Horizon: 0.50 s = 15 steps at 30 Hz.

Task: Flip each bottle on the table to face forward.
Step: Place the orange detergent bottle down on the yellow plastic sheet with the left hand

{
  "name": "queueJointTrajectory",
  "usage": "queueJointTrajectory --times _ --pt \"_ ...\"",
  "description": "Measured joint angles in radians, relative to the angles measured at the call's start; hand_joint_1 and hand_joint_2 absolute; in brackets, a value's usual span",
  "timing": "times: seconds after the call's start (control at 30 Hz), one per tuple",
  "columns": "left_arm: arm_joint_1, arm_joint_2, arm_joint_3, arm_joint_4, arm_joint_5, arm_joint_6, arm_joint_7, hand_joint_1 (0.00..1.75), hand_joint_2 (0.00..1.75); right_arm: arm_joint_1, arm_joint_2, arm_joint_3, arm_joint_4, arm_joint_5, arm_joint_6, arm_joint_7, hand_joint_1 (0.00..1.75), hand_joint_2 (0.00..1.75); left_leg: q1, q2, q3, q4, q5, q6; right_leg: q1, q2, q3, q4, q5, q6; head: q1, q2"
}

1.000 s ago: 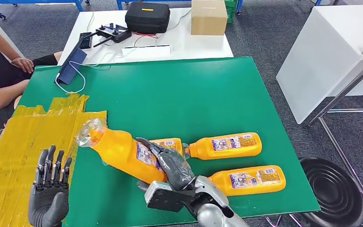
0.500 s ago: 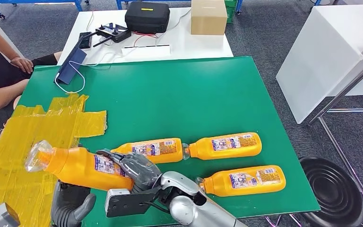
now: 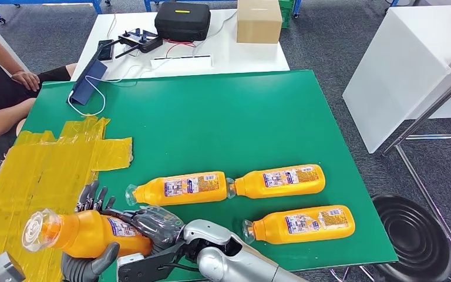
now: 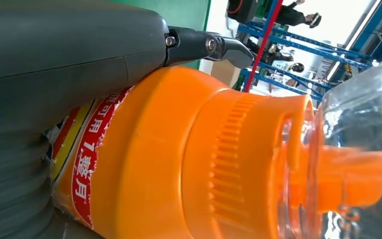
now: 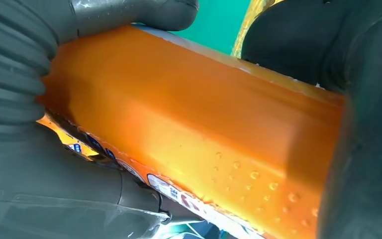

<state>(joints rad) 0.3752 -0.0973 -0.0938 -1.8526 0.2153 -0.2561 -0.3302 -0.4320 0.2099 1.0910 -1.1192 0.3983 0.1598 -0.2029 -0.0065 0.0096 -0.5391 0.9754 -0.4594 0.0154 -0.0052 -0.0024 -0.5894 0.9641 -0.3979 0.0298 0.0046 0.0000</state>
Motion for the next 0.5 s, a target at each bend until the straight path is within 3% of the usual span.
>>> queueJointTrajectory --times 0.03,0.07,0.5 --pt "0.001 0.000 0.001 0.000 0.002 0.000 -0.002 1.68 1.75 -0.001 0.001 0.000 0.003 0.000 0.000 0.000 1.75 1.75 0.000 0.000 0.000 0.000 0.000 0.000 0.000 0.000 0.000 0.000 0.000 0.000 0.000 0.000" --pt "0.002 0.000 0.002 0.000 0.005 -0.001 -0.005 1.75 1.75 -0.001 0.003 0.000 0.007 0.001 0.000 0.000 1.75 1.75 0.000 0.000 0.000 0.000 0.000 0.000 0.000 0.000 0.000 0.000 0.000 0.000 0.000 0.000" --pt "0.011 -0.001 0.020 0.000 0.023 -0.011 -0.025 1.75 1.75 -0.001 0.013 0.000 0.026 0.016 -0.002 -0.008 1.75 1.75 0.000 0.000 0.000 0.000 0.000 0.000 0.000 0.000 0.000 0.000 0.000 0.000 0.000 0.000"
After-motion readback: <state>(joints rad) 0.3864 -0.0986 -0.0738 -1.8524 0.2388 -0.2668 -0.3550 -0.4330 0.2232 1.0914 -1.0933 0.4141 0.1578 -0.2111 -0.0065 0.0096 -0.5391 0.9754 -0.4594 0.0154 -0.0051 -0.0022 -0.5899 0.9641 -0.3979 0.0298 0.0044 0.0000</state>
